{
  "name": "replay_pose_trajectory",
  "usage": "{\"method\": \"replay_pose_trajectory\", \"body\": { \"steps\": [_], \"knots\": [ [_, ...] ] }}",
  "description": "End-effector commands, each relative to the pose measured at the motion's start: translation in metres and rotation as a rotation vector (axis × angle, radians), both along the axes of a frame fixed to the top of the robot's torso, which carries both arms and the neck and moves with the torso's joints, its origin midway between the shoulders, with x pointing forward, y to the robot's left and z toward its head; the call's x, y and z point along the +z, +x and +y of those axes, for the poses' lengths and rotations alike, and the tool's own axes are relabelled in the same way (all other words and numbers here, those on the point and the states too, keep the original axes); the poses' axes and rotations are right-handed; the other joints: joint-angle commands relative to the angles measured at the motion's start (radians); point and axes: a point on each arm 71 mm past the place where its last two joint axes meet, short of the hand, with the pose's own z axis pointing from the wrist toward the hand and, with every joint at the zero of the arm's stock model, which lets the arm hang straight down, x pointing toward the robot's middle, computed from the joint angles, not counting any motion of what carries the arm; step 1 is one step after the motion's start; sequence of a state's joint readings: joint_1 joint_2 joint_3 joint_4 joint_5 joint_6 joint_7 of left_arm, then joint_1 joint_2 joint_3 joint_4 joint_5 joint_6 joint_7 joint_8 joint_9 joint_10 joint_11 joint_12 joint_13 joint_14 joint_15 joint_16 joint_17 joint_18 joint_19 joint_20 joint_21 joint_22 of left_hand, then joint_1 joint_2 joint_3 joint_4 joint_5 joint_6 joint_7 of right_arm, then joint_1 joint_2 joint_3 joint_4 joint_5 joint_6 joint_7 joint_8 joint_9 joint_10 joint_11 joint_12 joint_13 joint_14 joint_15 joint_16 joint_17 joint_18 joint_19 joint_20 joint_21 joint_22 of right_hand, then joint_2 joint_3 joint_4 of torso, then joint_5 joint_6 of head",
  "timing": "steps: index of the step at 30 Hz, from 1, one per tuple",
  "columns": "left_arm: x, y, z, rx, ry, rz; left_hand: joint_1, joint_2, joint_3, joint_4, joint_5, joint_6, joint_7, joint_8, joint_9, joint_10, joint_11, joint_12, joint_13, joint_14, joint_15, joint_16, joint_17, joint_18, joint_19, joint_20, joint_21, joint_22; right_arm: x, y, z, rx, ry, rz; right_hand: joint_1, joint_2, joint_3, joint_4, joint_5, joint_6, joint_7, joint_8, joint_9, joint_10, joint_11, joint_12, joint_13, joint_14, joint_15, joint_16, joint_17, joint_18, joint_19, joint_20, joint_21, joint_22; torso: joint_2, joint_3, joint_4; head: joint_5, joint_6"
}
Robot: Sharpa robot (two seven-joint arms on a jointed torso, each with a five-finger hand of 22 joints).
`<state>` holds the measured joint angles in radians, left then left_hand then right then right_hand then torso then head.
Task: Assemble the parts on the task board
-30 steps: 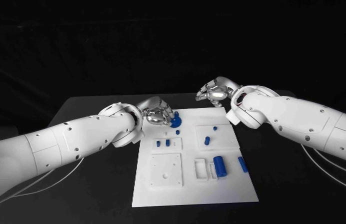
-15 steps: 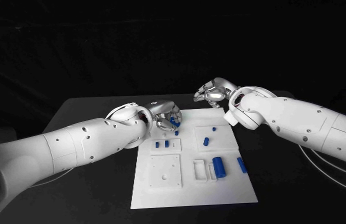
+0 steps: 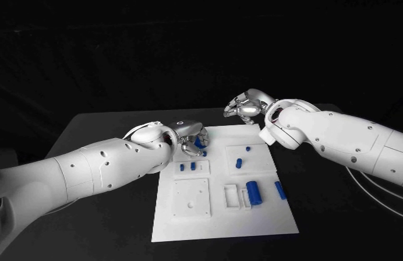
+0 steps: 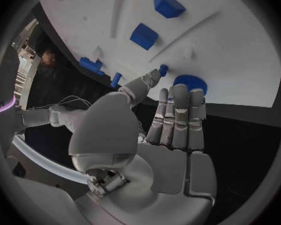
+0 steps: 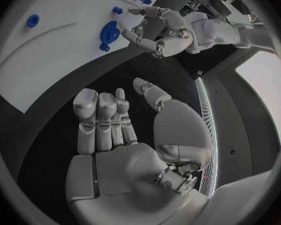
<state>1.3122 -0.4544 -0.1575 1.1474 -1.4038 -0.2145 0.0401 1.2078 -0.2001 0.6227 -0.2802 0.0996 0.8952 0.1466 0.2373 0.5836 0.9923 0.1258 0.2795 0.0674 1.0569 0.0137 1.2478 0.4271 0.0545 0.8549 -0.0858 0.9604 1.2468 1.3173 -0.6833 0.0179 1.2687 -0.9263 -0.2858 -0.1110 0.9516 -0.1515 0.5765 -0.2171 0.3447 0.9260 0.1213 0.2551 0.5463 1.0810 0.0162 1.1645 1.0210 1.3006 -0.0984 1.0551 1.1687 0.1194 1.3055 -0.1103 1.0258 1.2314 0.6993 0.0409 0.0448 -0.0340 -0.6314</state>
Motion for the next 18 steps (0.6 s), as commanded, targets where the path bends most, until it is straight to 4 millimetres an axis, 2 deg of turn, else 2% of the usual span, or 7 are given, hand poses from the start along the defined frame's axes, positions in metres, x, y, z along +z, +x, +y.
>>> {"method": "replay_pose_trajectory", "body": {
  "steps": [1, 7, 18],
  "knots": [
    [-0.0018, 0.0001, -0.0004, -0.011, 0.027, 0.007, -0.011, 0.003, -0.002, 0.006, -0.006, 0.000, 0.003, -0.006, -0.003, 0.015, 0.001, -0.008, 0.001, 0.009, -0.001, 0.012, 0.003, 0.068, 0.010, -0.001, 0.010, 0.005, 0.0007, -0.0005, 0.0013, 0.008, 0.006, -0.006, -0.009, 0.003, 0.002, 0.002, 0.004, -0.014, 0.009, -0.005, -0.001, -0.006, 0.000, -0.006, -0.001, -0.001, 0.006, -0.004, -0.001, 0.142, -0.003, 0.005, -0.004, 0.000, -0.001, 0.0001, 0.0014, -0.002, -0.002],
    [-0.0025, 0.0007, 0.0005, -0.010, 0.032, 0.011, -0.010, 0.013, -0.001, 0.005, -0.004, 0.008, 0.005, -0.002, -0.007, 0.026, -0.002, -0.014, 0.002, 0.017, -0.004, 0.028, 0.007, 0.073, 0.021, -0.003, 0.020, 0.011, 0.0008, -0.0008, 0.0022, 0.010, 0.006, -0.005, -0.008, 0.003, 0.002, 0.002, 0.004, -0.014, 0.009, -0.005, -0.001, -0.006, 0.001, -0.006, -0.002, -0.001, 0.006, -0.004, -0.001, 0.142, -0.003, 0.005, -0.004, 0.000, -0.002, 0.0003, 0.0019, -0.004, -0.003],
    [-0.0073, 0.0012, 0.0007, -0.016, 0.034, 0.020, -0.009, 0.034, -0.004, -0.002, -0.002, 0.030, -0.003, 0.009, -0.015, 0.075, -0.020, -0.013, 0.005, 0.045, -0.021, 0.070, 0.017, 0.081, 0.048, -0.017, 0.048, 0.028, 0.0009, -0.0012, 0.0029, 0.011, 0.006, -0.005, -0.008, 0.003, 0.002, 0.002, 0.005, -0.014, 0.009, -0.005, -0.001, -0.005, 0.001, -0.005, -0.002, -0.001, 0.006, -0.004, -0.001, 0.142, -0.003, 0.005, -0.005, 0.000, -0.001, 0.0002, 0.0004, -0.003, -0.004]
  ]
}}
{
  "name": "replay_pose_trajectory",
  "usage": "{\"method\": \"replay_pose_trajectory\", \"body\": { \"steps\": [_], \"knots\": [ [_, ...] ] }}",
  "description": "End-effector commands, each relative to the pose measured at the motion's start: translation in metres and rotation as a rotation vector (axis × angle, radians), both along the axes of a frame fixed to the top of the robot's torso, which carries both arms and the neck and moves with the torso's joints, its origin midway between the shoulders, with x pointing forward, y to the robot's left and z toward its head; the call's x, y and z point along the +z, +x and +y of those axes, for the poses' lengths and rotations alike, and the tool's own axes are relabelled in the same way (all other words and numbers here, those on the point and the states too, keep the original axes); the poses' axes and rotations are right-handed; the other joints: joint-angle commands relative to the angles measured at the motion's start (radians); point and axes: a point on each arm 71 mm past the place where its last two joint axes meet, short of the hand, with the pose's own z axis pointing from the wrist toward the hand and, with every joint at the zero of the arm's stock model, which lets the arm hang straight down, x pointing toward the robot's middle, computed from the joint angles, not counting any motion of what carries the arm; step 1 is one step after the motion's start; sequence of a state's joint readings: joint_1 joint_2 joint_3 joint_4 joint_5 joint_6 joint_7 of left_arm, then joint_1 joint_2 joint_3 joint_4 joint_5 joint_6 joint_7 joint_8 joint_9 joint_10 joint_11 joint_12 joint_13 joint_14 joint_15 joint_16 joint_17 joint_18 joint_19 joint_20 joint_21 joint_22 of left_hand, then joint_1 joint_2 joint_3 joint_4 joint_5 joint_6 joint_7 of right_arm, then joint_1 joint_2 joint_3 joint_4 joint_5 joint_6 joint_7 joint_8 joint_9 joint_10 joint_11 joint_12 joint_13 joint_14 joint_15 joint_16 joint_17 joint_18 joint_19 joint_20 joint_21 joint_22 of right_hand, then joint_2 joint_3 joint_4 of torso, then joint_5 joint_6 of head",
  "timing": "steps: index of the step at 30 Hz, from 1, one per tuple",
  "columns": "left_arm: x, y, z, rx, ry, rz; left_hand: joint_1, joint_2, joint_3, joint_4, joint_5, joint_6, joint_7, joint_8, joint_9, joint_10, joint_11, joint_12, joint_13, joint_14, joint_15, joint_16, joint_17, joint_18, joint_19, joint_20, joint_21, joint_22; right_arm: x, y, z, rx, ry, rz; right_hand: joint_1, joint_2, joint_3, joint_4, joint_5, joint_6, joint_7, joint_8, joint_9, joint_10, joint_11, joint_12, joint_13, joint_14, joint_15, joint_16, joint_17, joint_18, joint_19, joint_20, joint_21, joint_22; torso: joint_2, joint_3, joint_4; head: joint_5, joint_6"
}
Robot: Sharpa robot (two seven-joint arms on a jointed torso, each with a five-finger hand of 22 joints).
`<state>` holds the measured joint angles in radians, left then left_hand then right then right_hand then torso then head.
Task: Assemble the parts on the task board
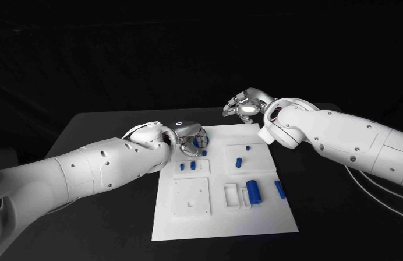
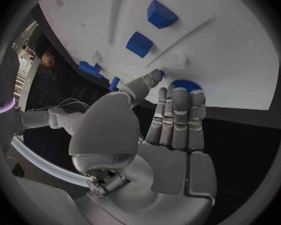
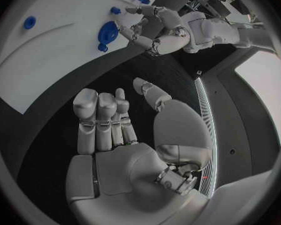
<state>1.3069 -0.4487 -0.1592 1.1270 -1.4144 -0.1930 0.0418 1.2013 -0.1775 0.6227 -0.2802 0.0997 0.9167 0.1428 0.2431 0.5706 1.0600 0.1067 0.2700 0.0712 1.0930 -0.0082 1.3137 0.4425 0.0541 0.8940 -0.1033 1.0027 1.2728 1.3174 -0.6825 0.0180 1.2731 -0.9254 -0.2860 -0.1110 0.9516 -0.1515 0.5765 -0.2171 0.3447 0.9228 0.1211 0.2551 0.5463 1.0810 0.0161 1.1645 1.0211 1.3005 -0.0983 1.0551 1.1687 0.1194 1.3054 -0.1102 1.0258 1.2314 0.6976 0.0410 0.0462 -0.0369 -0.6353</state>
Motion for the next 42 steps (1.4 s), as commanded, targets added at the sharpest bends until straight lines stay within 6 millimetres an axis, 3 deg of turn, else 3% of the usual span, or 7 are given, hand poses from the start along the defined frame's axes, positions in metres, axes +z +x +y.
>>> {"method": "replay_pose_trajectory", "body": {
  "steps": [1, 9, 29, 37, 42],
  "knots": [
    [-0.002, -0.001, -0.002, -0.019, 0.007, 0.008, -0.002, 0.013, -0.004, -0.002, -0.002, 0.009, 0.001, 0.003, -0.002, 0.011, -0.001, -0.004, 0.001, 0.011, 0.000, 0.007, 0.002, 0.082, 0.011, 0.000, 0.008, 0.002, 0.001, 0.000, 0.001, 0.006, 0.004, -0.005, -0.008, 0.003, 0.002, 0.002, 0.005, -0.011, 0.010, -0.005, -0.001, -0.005, 0.001, -0.005, -0.002, -0.001, 0.006, -0.004, -0.001, 0.142, -0.003, 0.005, -0.005, 0.000, 0.001, 0.0002, -0.0007, -0.001, -0.001],
    [-0.003, -0.001, -0.004, -0.024, -0.006, 0.005, -0.003, 0.021, -0.006, -0.004, -0.001, 0.014, -0.001, 0.005, -0.010, 0.042, -0.011, -0.003, 0.002, 0.028, -0.009, 0.028, 0.004, 0.085, 0.027, -0.010, 0.023, 0.010, 0.001, 0.000, 0.002, 0.009, 0.000, -0.007, -0.007, 0.004, 0.002, 0.001, 0.005, -0.011, 0.010, -0.005, -0.001, -0.005, 0.001, -0.005, -0.002, 0.000, 0.006, -0.005, -0.001, 0.142, -0.002, 0.005, -0.005, 0.000, 0.001, 0.0009, -0.0007, -0.003, -0.002],
    [-0.012, 0.000, -0.009, -0.024, -0.005, 0.031, -0.011, 0.029, -0.007, 0.001, -0.001, 0.011, 0.001, 0.002, -0.017, 0.042, -0.011, -0.014, -0.001, 0.032, -0.010, 0.035, 0.002, 0.086, 0.034, -0.012, 0.028, 0.013, 0.000, 0.000, 0.004, 0.013, 0.001, -0.006, -0.007, 0.004, 0.002, 0.001, 0.006, -0.010, 0.010, -0.004, 0.000, -0.005, 0.001, -0.005, -0.002, 0.000, 0.007, -0.005, -0.001, 0.142, -0.002, 0.005, -0.005, 0.001, 0.000, 0.0006, -0.0005, -0.009, -0.006],
    [-0.018, 0.002, -0.005, -0.009, 0.037, 0.085, -0.025, 0.048, -0.009, 0.008, -0.001, 0.018, -0.001, 0.006, -0.020, 0.055, -0.013, -0.016, 0.001, 0.037, -0.011, 0.042, 0.001, 0.087, 0.041, -0.013, 0.033, 0.014, 0.000, 0.000, 0.004, 0.014, 0.001, -0.006, -0.007, 0.004, 0.002, 0.001, 0.006, -0.010, 0.010, -0.004, 0.000, -0.005, 0.002, -0.005, -0.002, 0.000, 0.007, -0.005, -0.001, 0.142, -0.002, 0.005, -0.005, 0.001, 0.000, 0.0005, -0.0010, -0.011, -0.007],
    [-0.020, 0.002, -0.005, -0.007, 0.049, 0.100, -0.041, 0.068, -0.013, 0.015, -0.007, 0.026, -0.005, 0.011, -0.023, 0.097, -0.027, -0.002, 0.010, 0.042, -0.025, 0.047, -0.002, 0.088, 0.045, -0.019, 0.035, 0.015, 0.001, 0.000, 0.005, 0.014, 0.001, -0.005, -0.007, 0.005, 0.002, 0.001, 0.006, -0.010, 0.010, -0.004, 0.000, -0.005, 0.002, -0.004, -0.002, 0.000, 0.007, -0.005, -0.001, 0.142, -0.002, 0.005, -0.005, 0.001, 0.001, 0.0005, -0.0005, -0.011, -0.009]
  ]
}}
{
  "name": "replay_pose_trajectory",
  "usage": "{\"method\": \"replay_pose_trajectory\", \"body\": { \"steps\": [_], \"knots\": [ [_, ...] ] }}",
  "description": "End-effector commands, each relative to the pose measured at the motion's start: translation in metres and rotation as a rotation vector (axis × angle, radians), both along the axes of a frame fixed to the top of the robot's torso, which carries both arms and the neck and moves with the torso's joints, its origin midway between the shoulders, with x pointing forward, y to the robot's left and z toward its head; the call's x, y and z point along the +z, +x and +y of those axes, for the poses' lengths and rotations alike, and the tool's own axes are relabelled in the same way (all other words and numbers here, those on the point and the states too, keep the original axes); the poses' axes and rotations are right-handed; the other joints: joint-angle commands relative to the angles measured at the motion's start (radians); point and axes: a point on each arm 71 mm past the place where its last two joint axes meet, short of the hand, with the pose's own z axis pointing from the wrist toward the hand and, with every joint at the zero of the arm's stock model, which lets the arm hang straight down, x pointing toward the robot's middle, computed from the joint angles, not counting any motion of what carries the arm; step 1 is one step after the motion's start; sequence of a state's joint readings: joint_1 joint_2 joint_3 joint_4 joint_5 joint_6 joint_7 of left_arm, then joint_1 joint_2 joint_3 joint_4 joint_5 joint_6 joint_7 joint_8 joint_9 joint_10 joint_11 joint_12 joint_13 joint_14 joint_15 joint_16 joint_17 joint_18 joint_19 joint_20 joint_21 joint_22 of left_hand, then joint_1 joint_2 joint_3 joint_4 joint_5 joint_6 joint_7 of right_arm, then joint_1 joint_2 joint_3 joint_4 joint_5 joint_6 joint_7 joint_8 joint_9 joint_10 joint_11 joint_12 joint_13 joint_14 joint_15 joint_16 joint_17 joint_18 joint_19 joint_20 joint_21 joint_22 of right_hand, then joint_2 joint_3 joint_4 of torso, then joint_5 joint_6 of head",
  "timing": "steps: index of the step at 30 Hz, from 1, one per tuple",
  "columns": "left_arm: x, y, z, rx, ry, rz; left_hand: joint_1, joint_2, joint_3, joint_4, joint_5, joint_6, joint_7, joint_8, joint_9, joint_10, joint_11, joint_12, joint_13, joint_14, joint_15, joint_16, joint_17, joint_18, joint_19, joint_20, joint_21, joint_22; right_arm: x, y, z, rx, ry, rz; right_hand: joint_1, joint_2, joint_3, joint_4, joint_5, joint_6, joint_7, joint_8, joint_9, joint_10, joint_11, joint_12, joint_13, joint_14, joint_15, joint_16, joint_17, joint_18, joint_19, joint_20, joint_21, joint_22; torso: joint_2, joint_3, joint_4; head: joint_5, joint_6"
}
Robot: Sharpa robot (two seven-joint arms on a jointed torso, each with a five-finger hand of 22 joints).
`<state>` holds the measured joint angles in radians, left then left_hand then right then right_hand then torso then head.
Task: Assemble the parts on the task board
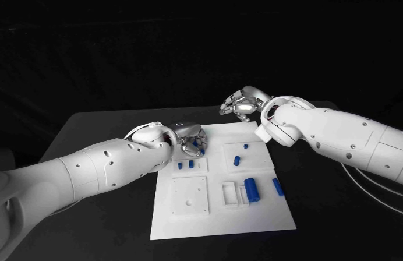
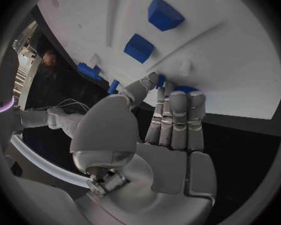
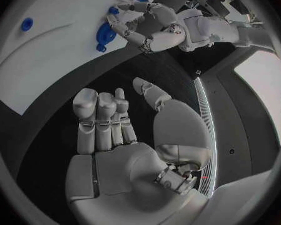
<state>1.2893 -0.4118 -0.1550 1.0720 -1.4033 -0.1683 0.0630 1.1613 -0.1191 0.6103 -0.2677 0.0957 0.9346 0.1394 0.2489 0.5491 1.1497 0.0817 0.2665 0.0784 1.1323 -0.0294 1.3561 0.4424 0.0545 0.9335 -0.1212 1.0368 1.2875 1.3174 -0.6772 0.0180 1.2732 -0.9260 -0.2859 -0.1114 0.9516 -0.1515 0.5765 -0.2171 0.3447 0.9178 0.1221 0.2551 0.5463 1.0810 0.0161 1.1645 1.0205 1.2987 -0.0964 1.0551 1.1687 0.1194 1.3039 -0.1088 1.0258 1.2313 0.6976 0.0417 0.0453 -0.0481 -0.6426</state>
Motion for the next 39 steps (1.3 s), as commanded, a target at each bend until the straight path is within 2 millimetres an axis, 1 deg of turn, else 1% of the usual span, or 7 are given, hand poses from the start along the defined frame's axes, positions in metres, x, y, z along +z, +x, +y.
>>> {"method": "replay_pose_trajectory", "body": {
  "steps": [1, 7, 11, 24, 30, 34, 39],
  "knots": [
    [-0.010, -0.002, 0.000, -0.002, 0.048, 0.070, -0.001, 0.012, 0.000, 0.002, -0.002, 0.011, -0.002, 0.006, -0.001, 0.009, -0.003, 0.001, 0.002, 0.004, -0.005, 0.005, -0.002, 0.088, 0.007, -0.003, 0.002, 0.001, 0.000, 0.000, 0.002, 0.009, 0.000, -0.005, -0.007, 0.005, 0.002, 0.001, 0.006, -0.004, 0.009, -0.004, 0.000, -0.005, 0.002, -0.004, -0.001, 0.002, 0.005, -0.005, -0.001, 0.142, 0.000, 0.004, -0.005, 0.001, 0.001, -0.0001, 0.0007, 0.001, -0.001],
    [-0.012, -0.003, -0.001, -0.006, 0.059, 0.080, 0.002, 0.024, 0.005, -0.005, 0.005, 0.023, -0.007, 0.012, -0.003, 0.024, -0.008, -0.002, 0.005, 0.014, -0.010, 0.010, -0.004, 0.089, 0.014, -0.009, 0.007, 0.002, 0.000, 0.000, 0.002, 0.010, 0.000, -0.005, -0.007, 0.005, 0.002, 0.001, 0.007, -0.004, 0.009, -0.004, 0.000, -0.005, 0.002, -0.004, -0.002, 0.002, 0.005, -0.005, -0.001, 0.142, 0.000, 0.004, -0.005, 0.001, 0.000, -0.0005, 0.0007, 0.000, -0.003],
    [-0.014, -0.004, -0.002, -0.009, 0.063, 0.083, 0.003, 0.027, 0.006, -0.009, 0.008, 0.029, -0.009, 0.015, -0.004, 0.032, -0.011, -0.003, 0.006, 0.020, -0.013, 0.013, -0.005, 0.089, 0.019, -0.013, 0.009, 0.003, 0.000, 0.000, 0.002, 0.011, 0.000, -0.004, -0.007, 0.005, 0.002, 0.001, 0.007, -0.004, 0.009, -0.004, 0.000, -0.005, 0.002, -0.004, -0.002, 0.002, 0.005, -0.005, -0.001, 0.142, 0.000, 0.004, -0.005, 0.001, 0.000, -0.0006, 0.0004, 0.001, -0.004],
    [-0.025, -0.008, -0.004, -0.028, 0.107, 0.092, 0.003, 0.027, 0.006, -0.015, 0.009, 0.039, -0.013, 0.020, -0.007, 0.044, -0.015, -0.008, 0.007, 0.031, -0.017, 0.018, -0.007, 0.089, 0.028, -0.018, 0.015, 0.004, 0.000, -0.001, 0.003, 0.014, -0.001, -0.002, -0.007, 0.005, 0.002, 0.001, 0.007, -0.003, 0.009, -0.003, 0.001, -0.005, 0.001, -0.004, -0.002, 0.002, 0.005, -0.005, -0.001, 0.142, 0.000, 0.004, -0.005, 0.001, 0.001, 0.0001, 0.0009, -0.001, -0.008],
    [-0.028, -0.010, -0.005, -0.042, 0.132, 0.087, 0.004, 0.025, 0.006, -0.016, 0.009, 0.037, -0.012, 0.018, -0.010, 0.041, -0.014, -0.014, 0.005, 0.034, -0.016, 0.019, -0.008, 0.089, 0.031, -0.020, 0.016, 0.004, 0.000, 0.000, 0.002, 0.014, -0.001, -0.003, -0.006, 0.006, 0.002, 0.001, 0.008, -0.002, 0.009, -0.003, 0.001, -0.005, 0.001, -0.004, -0.002, 0.002, 0.005, -0.005, -0.001, 0.142, 0.000, 0.004, -0.005, 0.001, 0.000, -0.0006, 0.0011, -0.003, -0.011],
    [-0.030, -0.012, -0.006, -0.058, 0.153, 0.074, 0.004, 0.024, 0.006, -0.016, 0.009, 0.036, -0.012, 0.018, -0.010, 0.041, -0.014, -0.015, 0.005, 0.034, -0.016, 0.019, -0.009, 0.089, 0.032, -0.020, 0.016, 0.004, 0.000, 0.000, 0.002, 0.013, -0.001, -0.003, -0.006, 0.006, 0.002, 0.001, 0.008, -0.002, 0.008, -0.003, 0.001, -0.005, 0.001, -0.004, -0.002, 0.002, 0.005, -0.005, -0.001, 0.142, 0.000, 0.004, -0.006, 0.001, -0.001, -0.0007, 0.0013, -0.003, -0.011],
    [-0.032, -0.014, -0.006, -0.065, 0.163, 0.067, 0.004, 0.031, 0.008, -0.014, 0.006, 0.044, -0.014, 0.022, -0.011, 0.051, -0.016, -0.017, 0.007, 0.041, -0.018, 0.020, -0.011, 0.089, 0.037, -0.021, 0.017, 0.002, 0.000, 0.000, 0.002, 0.014, -0.001, -0.003, -0.006, 0.006, 0.002, 0.001, 0.008, -0.001, 0.008, -0.003, 0.001, -0.005, 0.001, -0.004, -0.002, 0.002, 0.004, -0.005, -0.001, 0.142, 0.000, 0.004, -0.006, 0.001, 0.000, -0.0007, 0.0008, -0.003, -0.012]
  ]
}}
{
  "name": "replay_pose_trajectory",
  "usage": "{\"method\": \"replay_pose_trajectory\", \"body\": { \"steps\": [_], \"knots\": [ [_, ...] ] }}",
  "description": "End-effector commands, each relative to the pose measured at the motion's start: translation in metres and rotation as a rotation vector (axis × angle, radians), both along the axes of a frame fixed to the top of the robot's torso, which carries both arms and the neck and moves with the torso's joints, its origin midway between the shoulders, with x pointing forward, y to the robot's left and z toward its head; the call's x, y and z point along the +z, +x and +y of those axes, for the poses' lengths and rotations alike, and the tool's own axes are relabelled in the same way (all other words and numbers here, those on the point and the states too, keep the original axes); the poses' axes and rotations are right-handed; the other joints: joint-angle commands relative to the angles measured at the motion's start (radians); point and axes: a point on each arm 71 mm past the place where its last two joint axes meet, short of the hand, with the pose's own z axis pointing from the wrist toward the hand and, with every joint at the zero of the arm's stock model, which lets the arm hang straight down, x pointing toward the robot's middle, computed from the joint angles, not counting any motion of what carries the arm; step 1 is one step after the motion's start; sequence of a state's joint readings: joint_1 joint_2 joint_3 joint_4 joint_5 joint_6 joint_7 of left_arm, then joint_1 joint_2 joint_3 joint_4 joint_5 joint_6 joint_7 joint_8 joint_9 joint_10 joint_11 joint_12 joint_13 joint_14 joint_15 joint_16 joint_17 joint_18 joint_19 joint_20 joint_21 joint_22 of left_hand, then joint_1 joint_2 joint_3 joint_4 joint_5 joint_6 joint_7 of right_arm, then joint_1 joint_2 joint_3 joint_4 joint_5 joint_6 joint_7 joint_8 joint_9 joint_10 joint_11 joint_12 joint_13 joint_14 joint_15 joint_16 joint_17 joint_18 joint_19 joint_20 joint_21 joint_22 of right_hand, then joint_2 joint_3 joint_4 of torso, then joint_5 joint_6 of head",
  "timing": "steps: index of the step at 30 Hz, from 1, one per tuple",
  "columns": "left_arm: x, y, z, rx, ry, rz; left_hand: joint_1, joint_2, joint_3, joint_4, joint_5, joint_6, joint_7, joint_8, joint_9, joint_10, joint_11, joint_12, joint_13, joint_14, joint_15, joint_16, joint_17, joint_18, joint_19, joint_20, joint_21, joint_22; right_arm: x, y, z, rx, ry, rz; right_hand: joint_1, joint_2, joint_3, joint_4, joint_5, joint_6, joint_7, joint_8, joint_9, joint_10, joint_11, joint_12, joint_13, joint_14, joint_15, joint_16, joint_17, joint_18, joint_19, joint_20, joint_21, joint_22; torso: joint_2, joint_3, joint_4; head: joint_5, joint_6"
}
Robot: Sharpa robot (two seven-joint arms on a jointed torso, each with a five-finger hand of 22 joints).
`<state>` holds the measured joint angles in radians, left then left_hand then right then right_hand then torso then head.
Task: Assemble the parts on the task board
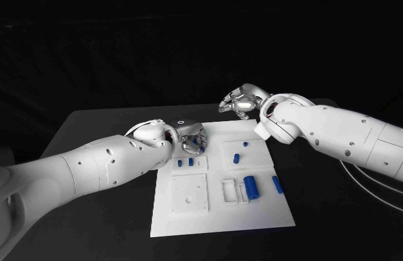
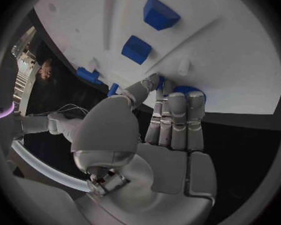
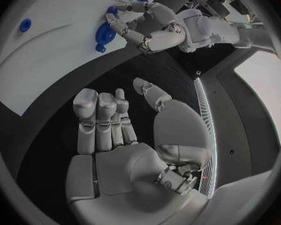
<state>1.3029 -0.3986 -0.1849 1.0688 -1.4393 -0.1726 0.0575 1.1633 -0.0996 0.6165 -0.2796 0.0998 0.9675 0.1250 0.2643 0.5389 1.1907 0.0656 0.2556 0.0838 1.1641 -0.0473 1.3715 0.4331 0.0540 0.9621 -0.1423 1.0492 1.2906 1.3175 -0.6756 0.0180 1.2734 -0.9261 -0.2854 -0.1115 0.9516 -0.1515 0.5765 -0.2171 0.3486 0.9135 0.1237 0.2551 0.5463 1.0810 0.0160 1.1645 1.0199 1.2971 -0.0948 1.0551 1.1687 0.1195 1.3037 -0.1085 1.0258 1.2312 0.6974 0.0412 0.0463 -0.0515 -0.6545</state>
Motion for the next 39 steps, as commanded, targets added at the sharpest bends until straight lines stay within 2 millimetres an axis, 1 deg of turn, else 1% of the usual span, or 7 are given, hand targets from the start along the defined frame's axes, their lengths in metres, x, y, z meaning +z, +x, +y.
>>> {"method": "replay_pose_trajectory", "body": {
  "steps": [1, 6, 10, 18, 30, 33, 39],
  "knots": [
    [-0.030, -0.013, 0.000, -0.037, 0.113, 0.091, 0.002, 0.016, 0.002, -0.002, 0.003, 0.018, -0.002, 0.010, 0.000, 0.018, -0.002, -0.004, 0.003, 0.013, -0.003, 0.006, -0.002, 0.090, 0.011, -0.001, 0.005, -0.001, 0.000, 0.000, 0.001, 0.011, -0.001, -0.004, -0.006, 0.006, 0.002, 0.001, 0.004, 0.003, 0.007, -0.003, 0.001, -0.005, 0.001, -0.004, -0.001, 0.004, 0.003, -0.005, -0.001, 0.142, 0.000, 0.004, -0.006, 0.001, 0.000, -0.0003, -0.0002, 0.000, 0.000],
    [-0.029, -0.012, 0.003, -0.019, 0.077, 0.083, 0.001, 0.041, 0.007, 0.003, 0.002, 0.048, -0.013, 0.025, 0.001, 0.053, -0.016, 0.002, 0.010, 0.032, -0.016, 0.010, -0.005, 0.092, 0.027, -0.009, 0.010, -0.003, 0.000, 0.000, 0.001, 0.011, -0.001, -0.004, -0.006, 0.006, 0.002, 0.001, 0.004, 0.003, 0.007, -0.002, 0.002, -0.005, 0.001, -0.003, -0.001, 0.004, 0.003, -0.005, -0.001, 0.142, 0.000, 0.004, -0.006, 0.001, 0.000, -0.0003, 0.0001, 0.001, 0.001],
    [-0.028, -0.012, 0.003, -0.019, 0.064, 0.073, -0.002, 0.049, 0.013, 0.006, -0.007, 0.057, -0.016, 0.029, 0.001, 0.066, -0.021, 0.002, 0.012, 0.043, -0.021, 0.013, -0.006, 0.092, 0.034, -0.014, 0.011, -0.004, 0.000, 0.000, 0.001, 0.011, -0.001, -0.004, -0.007, 0.006, 0.002, 0.001, 0.004, 0.004, 0.007, -0.002, 0.002, -0.005, 0.001, -0.003, -0.001, 0.004, 0.003, -0.005, -0.001, 0.142, 0.000, 0.004, -0.006, 0.001, 0.000, -0.0002, 0.0001, 0.001, 0.000],
    [-0.027, -0.012, 0.007, -0.004, 0.032, 0.055, -0.005, 0.051, 0.019, 0.006, -0.010, 0.065, -0.019, 0.033, 0.001, 0.078, -0.025, 0.000, 0.015, 0.054, -0.025, 0.015, -0.007, 0.092, 0.042, -0.019, 0.013, -0.005, 0.000, 0.000, 0.001, 0.011, -0.001, -0.005, -0.007, 0.006, 0.002, 0.001, 0.004, 0.004, 0.006, -0.002, 0.002, -0.005, 0.001, -0.003, -0.001, 0.004, 0.003, -0.005, -0.001, 0.142, 0.000, 0.004, -0.006, 0.001, 0.000, 0.0000, -0.0001, 0.001, 0.001],
    [-0.019, -0.011, 0.018, 0.042, -0.120, 0.023, -0.008, 0.050, 0.022, 0.006, -0.003, 0.070, -0.021, 0.036, 0.001, 0.087, -0.028, -0.001, 0.018, 0.062, -0.028, 0.018, -0.007, 0.092, 0.050, -0.023, 0.017, -0.005, 0.000, 0.000, 0.001, 0.011, 0.000, -0.005, -0.007, 0.006, 0.002, 0.001, 0.004, 0.004, 0.006, -0.002, 0.002, -0.005, 0.001, -0.003, -0.001, 0.004, 0.003, -0.005, -0.001, 0.142, 0.001, 0.005, -0.006, 0.001, 0.000, -0.0005, 0.0006, 0.002, 0.006],
    [-0.014, -0.010, 0.021, 0.049, -0.161, 0.011, -0.009, 0.047, 0.025, 0.006, 0.006, 0.073, -0.022, 0.037, 0.000, 0.091, -0.030, -0.003, 0.019, 0.068, -0.030, 0.020, -0.008, 0.093, 0.057, -0.026, 0.020, -0.005, 0.000, 0.000, 0.000, 0.009, -0.001, -0.006, -0.007, 0.006, 0.002, 0.001, 0.004, 0.004, 0.006, -0.002, 0.002, -0.005, 0.001, -0.003, -0.001, 0.004, 0.002, -0.005, -0.001, 0.142, 0.000, 0.005, -0.006, 0.001, -0.001, -0.0006, 0.0002, 0.002, 0.008],
    [-0.004, -0.009, 0.025, 0.062, -0.259, -0.004, -0.010, 0.046, 0.027, 0.006, 0.008, 0.074, -0.023, 0.037, 0.000, 0.093, -0.030, -0.004, 0.020, 0.070, -0.031, 0.020, -0.008, 0.093, 0.059, -0.027, 0.021, -0.005, 0.000, -0.001, 0.000, 0.011, 0.000, -0.006, -0.007, 0.006, 0.002, 0.001, 0.004, 0.004, 0.006, -0.002, 0.002, -0.005, 0.001, -0.003, -0.002, 0.004, 0.002, -0.005, -0.001, 0.142, 0.001, 0.005, -0.006, 0.001, -0.001, -0.0005, 0.0011, 0.004, 0.011]
  ]
}}
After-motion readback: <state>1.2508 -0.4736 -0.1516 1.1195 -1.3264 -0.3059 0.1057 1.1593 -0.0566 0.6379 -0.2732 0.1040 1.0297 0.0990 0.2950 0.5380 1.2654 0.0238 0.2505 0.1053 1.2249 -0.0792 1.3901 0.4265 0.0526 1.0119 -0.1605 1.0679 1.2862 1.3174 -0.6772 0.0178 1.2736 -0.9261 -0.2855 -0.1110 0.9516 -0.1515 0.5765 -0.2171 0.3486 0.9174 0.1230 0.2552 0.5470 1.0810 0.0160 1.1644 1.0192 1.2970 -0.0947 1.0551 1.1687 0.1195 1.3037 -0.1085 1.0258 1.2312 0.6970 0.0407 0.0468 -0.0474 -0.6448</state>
